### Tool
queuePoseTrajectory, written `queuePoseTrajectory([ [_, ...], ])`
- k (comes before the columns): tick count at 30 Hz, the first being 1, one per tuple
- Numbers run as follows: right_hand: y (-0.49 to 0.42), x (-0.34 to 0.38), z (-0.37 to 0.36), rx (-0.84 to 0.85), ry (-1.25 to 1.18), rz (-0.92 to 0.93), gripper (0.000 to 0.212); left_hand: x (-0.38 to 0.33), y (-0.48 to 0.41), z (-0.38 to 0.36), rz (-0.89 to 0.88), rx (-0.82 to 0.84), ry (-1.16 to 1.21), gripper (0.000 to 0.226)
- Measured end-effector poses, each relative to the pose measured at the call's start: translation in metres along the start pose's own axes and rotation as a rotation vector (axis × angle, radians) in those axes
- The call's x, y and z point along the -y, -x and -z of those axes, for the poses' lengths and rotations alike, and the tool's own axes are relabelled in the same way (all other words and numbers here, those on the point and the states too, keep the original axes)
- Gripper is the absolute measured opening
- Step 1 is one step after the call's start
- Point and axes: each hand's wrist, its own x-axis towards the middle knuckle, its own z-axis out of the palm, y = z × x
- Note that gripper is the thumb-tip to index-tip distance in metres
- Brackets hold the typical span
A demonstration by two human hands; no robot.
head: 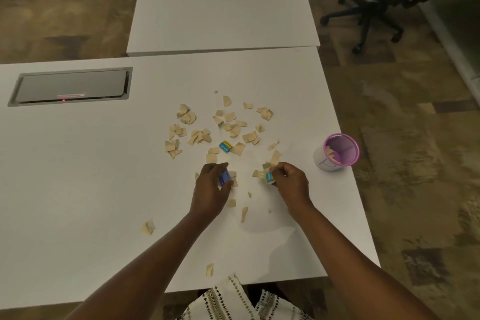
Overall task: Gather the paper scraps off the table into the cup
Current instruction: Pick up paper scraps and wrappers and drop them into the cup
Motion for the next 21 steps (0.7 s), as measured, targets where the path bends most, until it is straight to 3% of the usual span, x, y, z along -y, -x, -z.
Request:
queuePoseTrajectory([
  [5, -0.005, 0.006, 0.016, 0.008, -0.063, 0.004, 0.011, -0.023, -0.008, -0.012, 0.002, -0.008, 0.055, 0.047],
  [14, -0.014, 0.007, 0.044, 0.02, 0.1, 0.12, 0.014, -0.052, -0.013, -0.033, -0.004, -0.028, 0.022, 0.047],
  [21, -0.018, 0.012, 0.065, 0.002, 0.061, 0.179, 0.015, -0.077, -0.014, -0.047, -0.022, -0.047, 0.049, 0.053],
])
